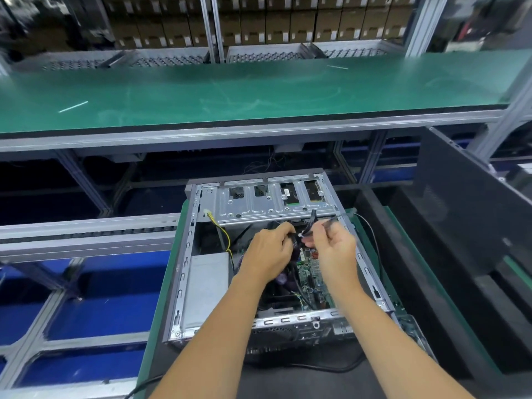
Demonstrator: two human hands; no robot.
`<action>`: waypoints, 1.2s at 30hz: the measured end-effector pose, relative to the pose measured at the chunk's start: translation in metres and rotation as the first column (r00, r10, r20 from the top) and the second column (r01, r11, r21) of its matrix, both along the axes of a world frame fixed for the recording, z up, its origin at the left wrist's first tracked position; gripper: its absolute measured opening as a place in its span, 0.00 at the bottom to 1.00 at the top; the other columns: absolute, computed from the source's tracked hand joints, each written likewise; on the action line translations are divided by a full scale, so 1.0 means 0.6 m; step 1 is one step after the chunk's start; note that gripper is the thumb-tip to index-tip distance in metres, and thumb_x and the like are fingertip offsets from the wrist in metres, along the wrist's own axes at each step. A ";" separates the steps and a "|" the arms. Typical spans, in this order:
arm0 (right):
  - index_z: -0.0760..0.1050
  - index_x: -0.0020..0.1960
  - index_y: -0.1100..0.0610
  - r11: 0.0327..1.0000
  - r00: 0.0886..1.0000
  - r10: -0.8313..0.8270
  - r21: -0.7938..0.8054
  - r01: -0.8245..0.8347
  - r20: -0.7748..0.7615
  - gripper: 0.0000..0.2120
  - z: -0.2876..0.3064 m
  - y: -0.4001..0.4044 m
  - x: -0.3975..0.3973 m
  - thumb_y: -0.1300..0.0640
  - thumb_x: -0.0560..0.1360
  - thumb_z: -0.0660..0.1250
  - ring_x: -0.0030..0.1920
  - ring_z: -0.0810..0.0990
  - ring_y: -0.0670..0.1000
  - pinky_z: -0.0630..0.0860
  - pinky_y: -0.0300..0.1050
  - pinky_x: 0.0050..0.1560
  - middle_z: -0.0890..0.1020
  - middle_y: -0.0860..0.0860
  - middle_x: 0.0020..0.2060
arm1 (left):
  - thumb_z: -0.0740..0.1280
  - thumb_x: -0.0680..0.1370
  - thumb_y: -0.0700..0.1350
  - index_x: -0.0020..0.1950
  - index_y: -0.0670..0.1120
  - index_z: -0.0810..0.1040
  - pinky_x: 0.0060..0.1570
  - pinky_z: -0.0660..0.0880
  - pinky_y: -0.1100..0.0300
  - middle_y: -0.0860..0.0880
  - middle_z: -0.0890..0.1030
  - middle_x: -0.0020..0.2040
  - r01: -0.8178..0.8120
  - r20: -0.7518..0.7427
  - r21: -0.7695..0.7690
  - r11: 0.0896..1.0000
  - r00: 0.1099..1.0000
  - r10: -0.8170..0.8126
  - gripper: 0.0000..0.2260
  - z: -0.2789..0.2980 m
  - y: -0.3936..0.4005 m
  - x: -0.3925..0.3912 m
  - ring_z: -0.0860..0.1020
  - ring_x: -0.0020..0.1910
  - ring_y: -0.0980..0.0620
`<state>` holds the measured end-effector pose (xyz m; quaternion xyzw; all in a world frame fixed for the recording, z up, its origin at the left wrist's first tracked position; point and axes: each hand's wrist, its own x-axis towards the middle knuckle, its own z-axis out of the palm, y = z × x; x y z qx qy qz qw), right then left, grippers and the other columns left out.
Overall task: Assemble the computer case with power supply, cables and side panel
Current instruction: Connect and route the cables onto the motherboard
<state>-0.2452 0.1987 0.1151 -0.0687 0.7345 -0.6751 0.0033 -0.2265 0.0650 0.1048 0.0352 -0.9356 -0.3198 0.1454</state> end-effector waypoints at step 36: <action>0.74 0.47 0.50 0.998 0.998 0.050 -0.045 -0.051 -0.023 0.11 -0.034 0.007 -0.033 0.42 0.77 0.68 0.37 0.81 0.45 0.78 0.38 0.40 0.81 0.45 0.34 | 0.70 0.75 0.44 0.47 0.43 0.80 0.51 0.71 0.53 0.49 0.80 0.41 0.194 -0.128 -0.433 0.880 0.953 -0.273 0.05 0.008 -0.017 0.009 0.76 0.43 0.48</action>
